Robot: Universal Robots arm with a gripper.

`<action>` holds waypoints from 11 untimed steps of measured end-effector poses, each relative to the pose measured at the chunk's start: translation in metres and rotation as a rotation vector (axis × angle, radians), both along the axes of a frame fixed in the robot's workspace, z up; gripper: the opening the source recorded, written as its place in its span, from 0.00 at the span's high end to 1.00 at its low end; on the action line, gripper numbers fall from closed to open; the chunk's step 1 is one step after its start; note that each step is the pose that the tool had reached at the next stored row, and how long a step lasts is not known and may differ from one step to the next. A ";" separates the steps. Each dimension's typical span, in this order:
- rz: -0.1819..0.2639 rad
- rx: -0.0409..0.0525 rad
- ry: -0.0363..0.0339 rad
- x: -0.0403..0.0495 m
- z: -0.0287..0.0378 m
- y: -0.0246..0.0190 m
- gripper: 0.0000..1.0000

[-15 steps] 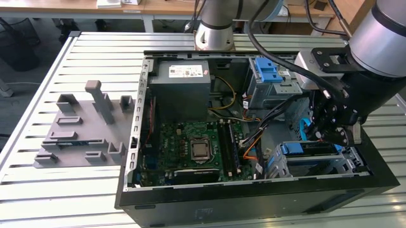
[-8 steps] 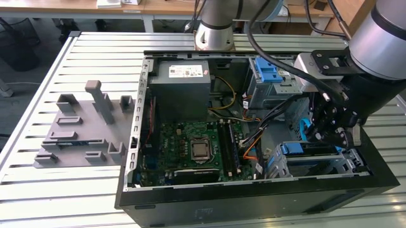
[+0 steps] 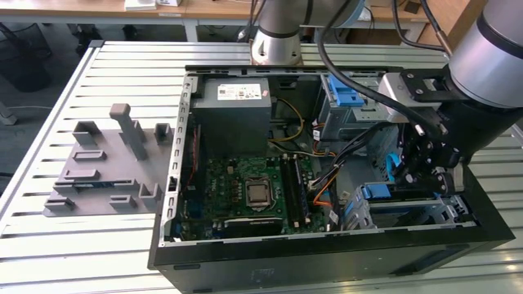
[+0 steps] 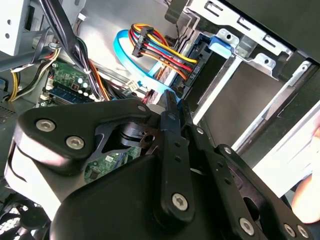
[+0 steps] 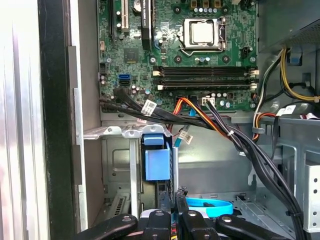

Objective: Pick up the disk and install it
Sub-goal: 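Insert the second disk wire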

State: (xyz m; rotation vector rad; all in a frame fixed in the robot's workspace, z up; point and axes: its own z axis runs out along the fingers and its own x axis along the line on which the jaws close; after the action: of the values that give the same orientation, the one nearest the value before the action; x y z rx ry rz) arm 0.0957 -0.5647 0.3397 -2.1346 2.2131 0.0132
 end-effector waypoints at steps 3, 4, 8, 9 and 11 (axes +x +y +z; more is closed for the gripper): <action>0.000 -0.0001 -0.0009 0.0000 -0.0006 -0.0011 0.84; 0.000 -0.0002 -0.0010 0.0000 -0.0007 -0.0011 0.84; 0.000 0.0002 -0.0035 0.0000 -0.0013 -0.0015 0.84; 0.001 0.0001 -0.0042 0.0000 -0.0013 -0.0017 0.84; 0.001 0.0001 -0.0049 -0.0002 -0.0013 -0.0018 0.84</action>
State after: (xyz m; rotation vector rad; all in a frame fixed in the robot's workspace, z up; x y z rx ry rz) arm 0.0955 -0.5665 0.3384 -2.1331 2.2096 0.0081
